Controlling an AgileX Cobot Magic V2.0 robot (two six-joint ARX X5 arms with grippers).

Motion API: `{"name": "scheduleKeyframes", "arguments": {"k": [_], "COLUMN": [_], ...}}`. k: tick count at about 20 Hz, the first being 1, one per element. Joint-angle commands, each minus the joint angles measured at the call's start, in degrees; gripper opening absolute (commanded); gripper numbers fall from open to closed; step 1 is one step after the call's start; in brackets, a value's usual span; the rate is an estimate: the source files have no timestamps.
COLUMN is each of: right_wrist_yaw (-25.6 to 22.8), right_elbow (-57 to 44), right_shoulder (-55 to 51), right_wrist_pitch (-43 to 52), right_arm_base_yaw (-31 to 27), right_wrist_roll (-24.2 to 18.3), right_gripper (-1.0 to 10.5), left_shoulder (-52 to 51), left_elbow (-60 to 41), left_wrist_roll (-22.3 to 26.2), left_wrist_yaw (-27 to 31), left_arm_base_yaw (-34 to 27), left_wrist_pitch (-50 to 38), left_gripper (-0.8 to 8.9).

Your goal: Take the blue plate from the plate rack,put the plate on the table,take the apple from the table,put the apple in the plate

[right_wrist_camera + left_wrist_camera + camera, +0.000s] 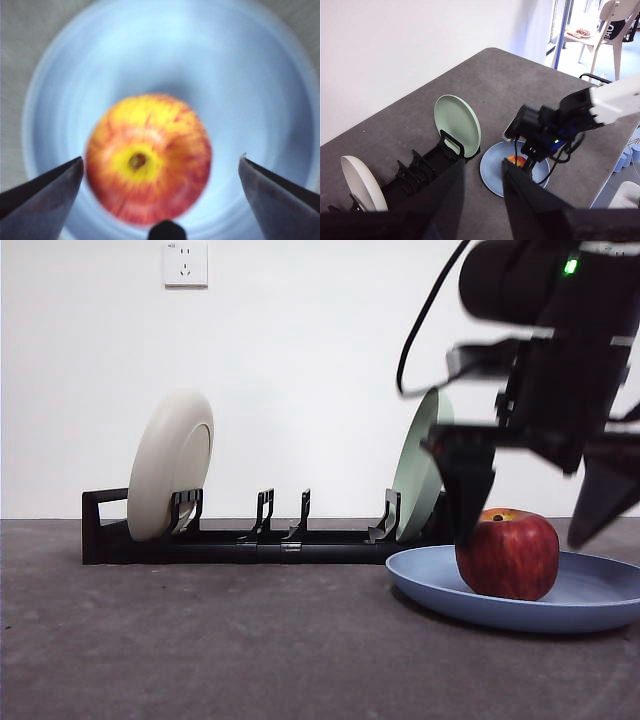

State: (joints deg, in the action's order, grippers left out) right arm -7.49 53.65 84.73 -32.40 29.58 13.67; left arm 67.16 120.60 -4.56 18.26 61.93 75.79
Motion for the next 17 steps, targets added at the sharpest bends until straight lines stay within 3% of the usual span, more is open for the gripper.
{"name": "scheduleKeyframes", "arguments": {"k": [1, 6, 8, 11, 12, 14, 17], "right_wrist_yaw": [-0.2, -1.1, -1.1, -3.3, -5.1, -10.4, -22.6], "right_elbow": [-0.2, -0.2, -0.2, -0.1, -0.1, 0.7, 3.0], "right_shoulder": [-5.7, -23.4, -31.6, -43.5, -47.0, -53.1, -59.3], "right_wrist_pitch": [-1.6, -10.1, -14.5, -20.8, -22.5, -26.3, -31.9], "right_arm_base_yaw": [0.0, 0.0, 0.0, 0.0, 0.0, 0.0, 0.0], "right_wrist_roll": [-0.4, -0.5, -0.8, -3.4, -3.7, -3.8, -3.8], "right_gripper": [6.3, 6.0, 4.4, 0.6, -0.1, -0.1, 0.0], "left_shoulder": [-0.1, -0.3, -0.4, -0.4, -0.4, -0.4, -0.4], "left_elbow": [-0.2, -0.2, -0.2, -0.2, -0.2, -0.2, -0.2], "left_wrist_roll": [-0.5, -3.0, -3.4, -4.5, -4.5, -4.5, -4.5], "left_wrist_yaw": [-0.2, -1.4, -4.8, -6.6, -6.6, -6.6, -6.6], "left_arm_base_yaw": [0.1, 0.2, 0.2, 0.3, 0.3, 0.3, 0.3], "left_wrist_pitch": [-0.2, -0.2, -0.2, -0.2, -0.2, -0.2, -0.2], "left_gripper": [1.25, 1.25, 1.25, 1.25, 1.25, 1.25, 1.25]}}
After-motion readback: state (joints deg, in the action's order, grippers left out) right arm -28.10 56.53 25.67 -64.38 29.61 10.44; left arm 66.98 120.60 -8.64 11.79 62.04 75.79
